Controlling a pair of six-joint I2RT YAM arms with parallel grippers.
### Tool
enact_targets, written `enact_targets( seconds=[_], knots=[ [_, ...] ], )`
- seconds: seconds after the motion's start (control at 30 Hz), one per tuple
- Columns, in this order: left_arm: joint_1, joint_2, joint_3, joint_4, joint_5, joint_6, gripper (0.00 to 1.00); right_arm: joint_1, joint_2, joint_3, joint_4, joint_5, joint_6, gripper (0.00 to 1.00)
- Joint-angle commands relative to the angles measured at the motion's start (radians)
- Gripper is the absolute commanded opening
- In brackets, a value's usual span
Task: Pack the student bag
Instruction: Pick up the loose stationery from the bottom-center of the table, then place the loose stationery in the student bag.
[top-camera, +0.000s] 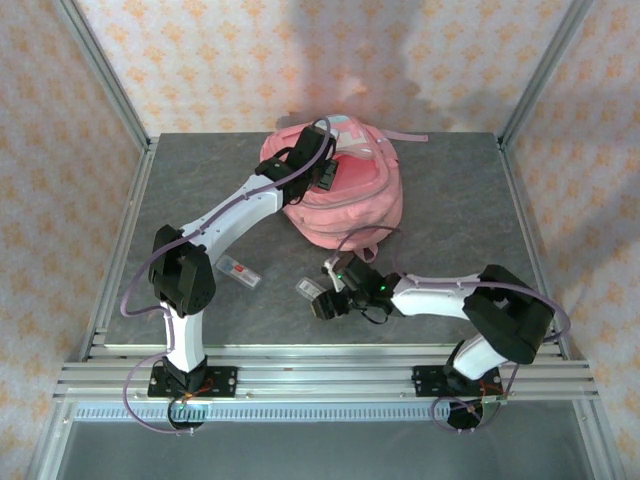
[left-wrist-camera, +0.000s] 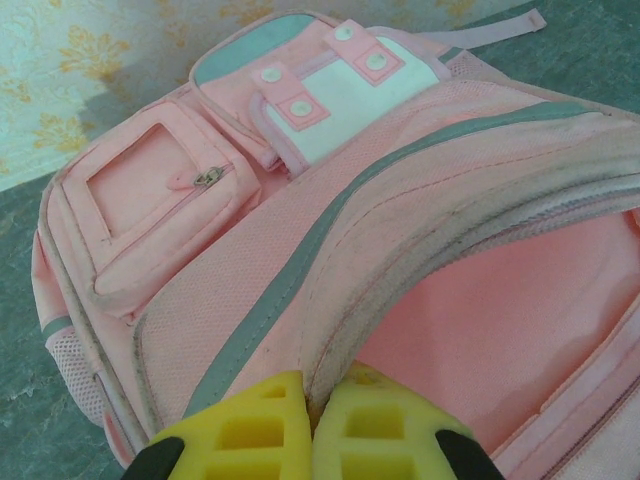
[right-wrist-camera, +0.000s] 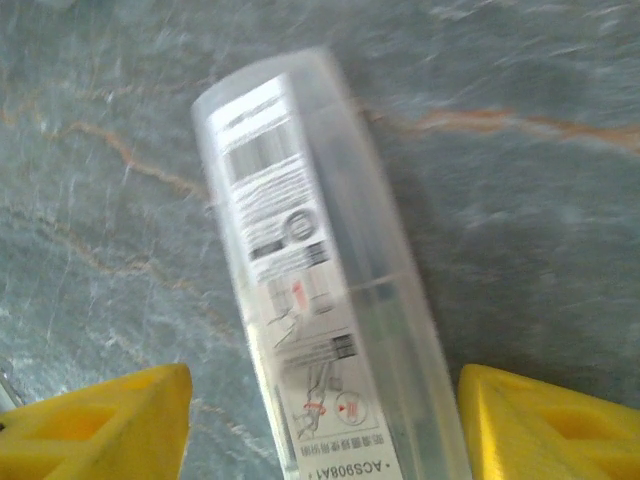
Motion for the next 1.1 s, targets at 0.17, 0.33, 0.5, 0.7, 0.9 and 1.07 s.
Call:
enact_targets(
  seconds=[0.17, 0.33, 0.5, 0.7, 0.9, 1.07],
  knots=[
    [0.019, -0.046, 0.052, 0.047, -0.016, -0.032, 0.0, 0.142, 0.072, 0.047, -0.109, 0.36, 0.017, 0.63],
    [0.023, -0.047, 0.052, 0.045, -0.01, -0.035, 0.0, 0.183, 0.118, 0.061, -0.126, 0.47, 0.035, 0.49],
    [0.03, -0.053, 0.051, 0.045, 0.006, -0.043, 0.0, 0.183, 0.081, 0.049, -0.114, 0.495, 0.043, 0.31],
    [0.038, -0.067, 0.021, 0.065, 0.041, -0.053, 0.0, 0.181, -0.083, 0.02, -0.092, 0.514, 0.044, 0.24],
    [0.042, -0.09, -0.037, 0.095, 0.068, -0.065, 0.0, 0.138, -0.249, 0.001, -0.106, 0.504, 0.055, 0.22],
    [0.044, -0.118, -0.101, 0.14, 0.094, -0.095, 0.0, -0.017, -0.339, 0.06, -0.132, 0.398, 0.063, 0.22]
  ],
)
